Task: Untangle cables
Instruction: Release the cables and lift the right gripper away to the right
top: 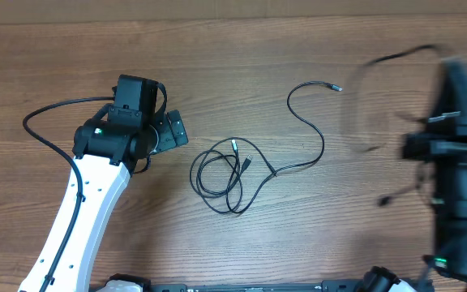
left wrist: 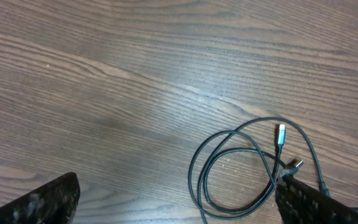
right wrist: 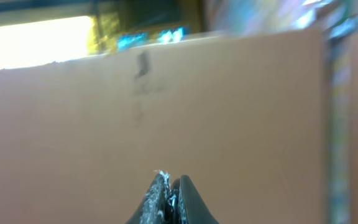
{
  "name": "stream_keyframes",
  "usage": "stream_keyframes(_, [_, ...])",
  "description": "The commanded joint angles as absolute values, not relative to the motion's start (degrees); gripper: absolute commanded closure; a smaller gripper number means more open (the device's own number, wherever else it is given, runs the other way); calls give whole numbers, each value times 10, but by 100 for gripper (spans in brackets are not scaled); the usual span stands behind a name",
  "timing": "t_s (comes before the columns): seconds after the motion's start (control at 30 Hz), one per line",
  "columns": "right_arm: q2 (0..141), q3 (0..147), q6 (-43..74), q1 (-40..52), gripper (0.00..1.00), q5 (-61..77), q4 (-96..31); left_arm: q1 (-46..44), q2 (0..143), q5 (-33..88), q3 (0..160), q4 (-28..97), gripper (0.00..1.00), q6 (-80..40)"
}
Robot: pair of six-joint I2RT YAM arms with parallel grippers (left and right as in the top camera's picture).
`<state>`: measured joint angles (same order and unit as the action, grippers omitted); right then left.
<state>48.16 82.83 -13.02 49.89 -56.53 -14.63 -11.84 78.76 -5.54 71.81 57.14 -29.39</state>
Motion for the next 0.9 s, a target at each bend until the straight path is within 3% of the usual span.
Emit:
stream_keyframes(0.0, [480, 841, -393, 497, 96, -684, -15, -116, 775, -53, 725, 570, 0, -281])
stream_keyframes(0.17, [480, 841, -635, 497, 96, -748, 138, -116, 775, -53, 725, 570, 0, -281])
stream_keyframes(0.23, [480, 841, -637, 497, 96, -760, 134, -116, 775, -53, 725, 570, 0, -281])
stream_keyframes(0.4, [481, 836, -550, 497, 96, -766, -26, -116, 775, -53, 725, 570, 0, -281])
stream_keyframes(0.87, [509, 836, -276, 497, 96, -647, -306, -116, 775, -53, 725, 570, 0, -281])
